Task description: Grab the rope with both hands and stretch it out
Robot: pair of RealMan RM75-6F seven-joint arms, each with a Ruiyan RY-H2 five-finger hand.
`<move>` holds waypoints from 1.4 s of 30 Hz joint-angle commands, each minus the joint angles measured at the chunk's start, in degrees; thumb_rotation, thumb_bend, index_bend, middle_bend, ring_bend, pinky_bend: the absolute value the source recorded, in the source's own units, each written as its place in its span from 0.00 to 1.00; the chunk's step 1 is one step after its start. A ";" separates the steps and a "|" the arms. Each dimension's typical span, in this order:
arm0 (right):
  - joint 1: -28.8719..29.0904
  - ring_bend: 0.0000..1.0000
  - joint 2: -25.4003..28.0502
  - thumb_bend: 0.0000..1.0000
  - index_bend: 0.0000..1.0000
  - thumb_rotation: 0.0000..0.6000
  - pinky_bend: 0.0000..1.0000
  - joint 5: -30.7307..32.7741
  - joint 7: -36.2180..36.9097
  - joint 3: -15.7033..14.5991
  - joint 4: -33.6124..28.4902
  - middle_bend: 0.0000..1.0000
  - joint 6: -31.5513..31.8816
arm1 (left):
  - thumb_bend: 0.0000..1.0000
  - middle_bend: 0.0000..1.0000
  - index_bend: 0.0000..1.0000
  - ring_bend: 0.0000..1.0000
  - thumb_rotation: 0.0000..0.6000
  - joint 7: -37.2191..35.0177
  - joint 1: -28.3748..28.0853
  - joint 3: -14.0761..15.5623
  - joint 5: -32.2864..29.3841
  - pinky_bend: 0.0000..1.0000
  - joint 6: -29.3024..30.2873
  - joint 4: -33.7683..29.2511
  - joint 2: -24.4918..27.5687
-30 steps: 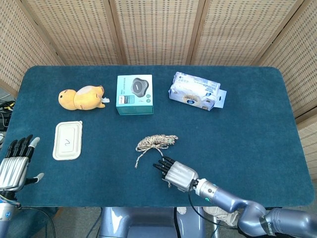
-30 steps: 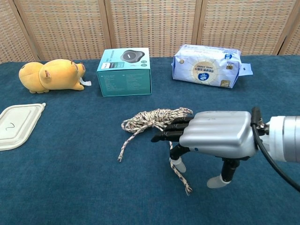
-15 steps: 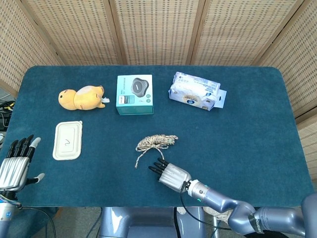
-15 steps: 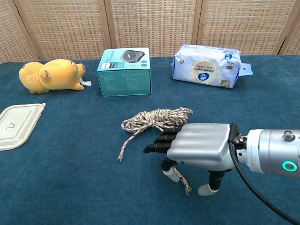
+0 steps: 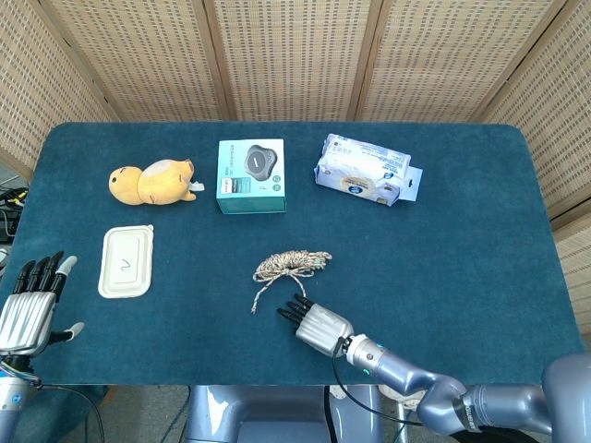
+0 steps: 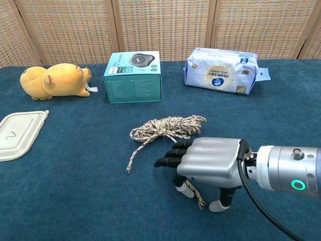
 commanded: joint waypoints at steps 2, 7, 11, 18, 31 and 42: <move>0.17 0.00 -0.24 0.28 0.51 1.00 0.00 0.13 -0.30 -0.37 0.44 0.00 0.81 | 0.00 0.00 0.00 0.00 1.00 0.00 -0.01 0.07 0.02 0.00 0.04 -0.04 0.00; 0.45 0.00 -0.23 0.33 0.51 1.00 0.00 0.81 -0.85 -0.69 0.42 0.00 1.39 | 0.00 0.00 0.00 0.00 1.00 -0.07 -0.07 0.14 -0.04 0.00 -0.04 -0.11 0.06; 0.72 0.00 -0.51 0.33 0.52 1.00 0.00 1.44 -1.72 -1.06 0.59 0.00 1.65 | 0.00 0.00 0.00 0.00 1.00 -0.13 -0.08 0.19 0.04 0.00 0.06 -0.16 0.09; 1.09 0.00 -1.18 0.34 0.53 1.00 0.00 2.13 -2.73 -1.56 0.94 0.00 1.93 | 0.00 0.00 0.00 0.00 1.00 -0.25 -0.13 0.25 0.06 0.00 0.02 -0.13 0.10; 1.37 0.00 -2.13 0.48 0.62 1.00 0.00 2.87 -3.29 -2.28 1.90 0.00 3.19 | 0.00 0.00 0.00 0.00 1.00 -0.43 -0.28 0.35 0.01 0.00 -0.16 -0.13 0.13; -0.38 0.00 1.68 0.50 0.64 1.00 0.00 -3.00 3.50 -2.52 1.60 0.02 10.01 | 0.00 0.00 0.00 0.00 1.00 -0.89 -0.59 0.21 -0.63 0.00 -0.75 0.31 -0.03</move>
